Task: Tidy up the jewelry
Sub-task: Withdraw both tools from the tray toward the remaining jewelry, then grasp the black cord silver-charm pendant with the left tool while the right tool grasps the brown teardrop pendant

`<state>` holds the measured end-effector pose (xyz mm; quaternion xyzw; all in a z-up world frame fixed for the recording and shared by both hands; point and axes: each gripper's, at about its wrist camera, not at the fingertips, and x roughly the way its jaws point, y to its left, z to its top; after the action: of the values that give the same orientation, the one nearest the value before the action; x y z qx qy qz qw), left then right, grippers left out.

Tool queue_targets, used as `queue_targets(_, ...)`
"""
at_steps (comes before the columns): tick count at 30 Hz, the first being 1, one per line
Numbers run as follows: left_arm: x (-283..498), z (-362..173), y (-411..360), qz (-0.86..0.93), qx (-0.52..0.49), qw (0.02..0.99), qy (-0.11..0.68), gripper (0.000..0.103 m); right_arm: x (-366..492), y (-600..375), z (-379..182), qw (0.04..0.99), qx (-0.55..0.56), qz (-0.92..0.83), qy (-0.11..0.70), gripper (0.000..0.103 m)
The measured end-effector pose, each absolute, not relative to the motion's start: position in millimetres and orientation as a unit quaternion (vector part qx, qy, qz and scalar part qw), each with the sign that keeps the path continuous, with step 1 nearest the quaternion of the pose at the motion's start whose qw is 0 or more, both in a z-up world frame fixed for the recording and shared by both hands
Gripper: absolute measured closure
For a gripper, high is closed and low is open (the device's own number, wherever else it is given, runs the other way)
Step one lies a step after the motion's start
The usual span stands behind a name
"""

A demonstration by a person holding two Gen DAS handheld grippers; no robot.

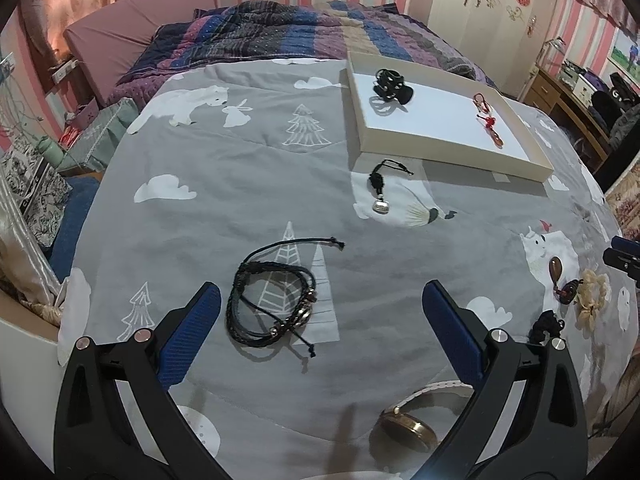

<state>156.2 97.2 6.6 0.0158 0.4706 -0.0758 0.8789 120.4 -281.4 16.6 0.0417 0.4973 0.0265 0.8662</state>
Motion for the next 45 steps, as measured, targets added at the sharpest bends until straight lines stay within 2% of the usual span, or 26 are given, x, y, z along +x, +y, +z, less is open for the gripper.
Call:
queue_targets(11,174,7,57,-0.093,0.093,0.858,0.496,0.003,131,-257,4,0.827,-0.021,0.081,0.556,0.025)
queue_targets(24,193,3,29,-0.086,0.165,0.845,0.502,0.003,134,-238,1,0.800,-0.083,0.106,0.585,0.025)
queue_targets(40,215,-6,26,-0.116,0.143,0.838,0.514,0.004,143,-229,-10,0.786,-0.094,0.130,0.597,0.025)
queue_targets(45,218,-6,18,-0.115,0.165,0.836,0.510,0.005,146,-228,-12,0.783,-0.099,0.136,0.599,0.025)
